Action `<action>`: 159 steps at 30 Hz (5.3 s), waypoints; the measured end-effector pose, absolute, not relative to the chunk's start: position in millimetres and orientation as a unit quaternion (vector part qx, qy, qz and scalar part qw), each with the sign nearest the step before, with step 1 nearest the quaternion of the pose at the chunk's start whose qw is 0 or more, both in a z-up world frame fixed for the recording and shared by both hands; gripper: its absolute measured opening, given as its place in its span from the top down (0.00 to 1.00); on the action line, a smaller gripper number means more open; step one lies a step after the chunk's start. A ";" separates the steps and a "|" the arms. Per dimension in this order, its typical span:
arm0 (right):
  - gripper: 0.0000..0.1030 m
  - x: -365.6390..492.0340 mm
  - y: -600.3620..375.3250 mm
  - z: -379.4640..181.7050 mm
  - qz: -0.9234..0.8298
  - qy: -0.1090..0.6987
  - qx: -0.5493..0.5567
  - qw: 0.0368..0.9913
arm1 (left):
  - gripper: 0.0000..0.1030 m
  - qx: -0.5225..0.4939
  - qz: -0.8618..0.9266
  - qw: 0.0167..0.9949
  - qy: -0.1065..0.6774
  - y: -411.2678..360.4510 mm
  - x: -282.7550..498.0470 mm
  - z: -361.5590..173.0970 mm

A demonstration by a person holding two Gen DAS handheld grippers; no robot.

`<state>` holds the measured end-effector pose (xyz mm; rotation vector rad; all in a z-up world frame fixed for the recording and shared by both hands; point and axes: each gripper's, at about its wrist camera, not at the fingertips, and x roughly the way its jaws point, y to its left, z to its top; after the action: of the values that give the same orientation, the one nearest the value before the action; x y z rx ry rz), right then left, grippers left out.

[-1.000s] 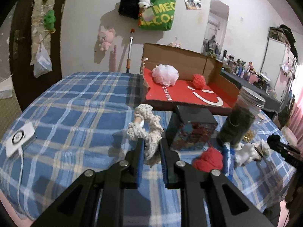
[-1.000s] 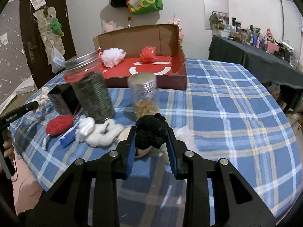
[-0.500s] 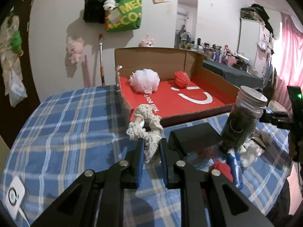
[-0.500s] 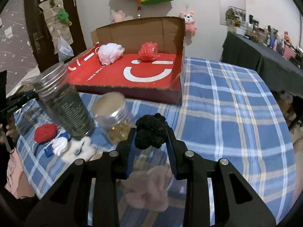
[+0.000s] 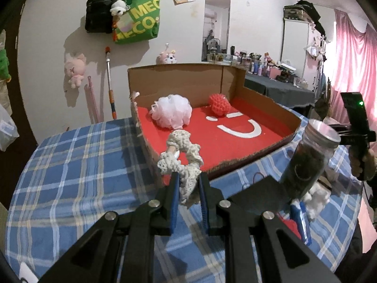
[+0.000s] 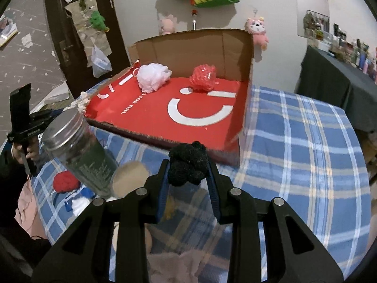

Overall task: Organize soft objects
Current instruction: 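Carry both scrunchies into the box and open both tools to release them, then withdraw both tools from the box back toward the table items, then grasp the cream powder puff with the right tool while the left tool grasps the red knitted plush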

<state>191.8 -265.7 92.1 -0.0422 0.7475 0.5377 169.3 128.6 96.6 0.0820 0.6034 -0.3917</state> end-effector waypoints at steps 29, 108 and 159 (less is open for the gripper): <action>0.72 321.6 -186.6 79.9 0.169 0.466 -0.136 0.858 | 0.83 0.081 -0.143 0.892 0.420 60.2 290.0 91.3; 0.07 12.2 -198.1 112.6 0.068 0.243 -0.043 0.967 | 0.00 -0.014 -0.065 0.981 0.180 24.1 5.8 126.0; 0.30 96.8 -205.6 33.7 0.176 0.399 -0.001 0.900 | 0.28 0.013 -0.129 0.919 0.372 32.5 86.4 37.3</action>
<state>96.8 -205.6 33.7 -0.0015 0.8254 0.3646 86.4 32.5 37.3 0.0266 0.7645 -0.2644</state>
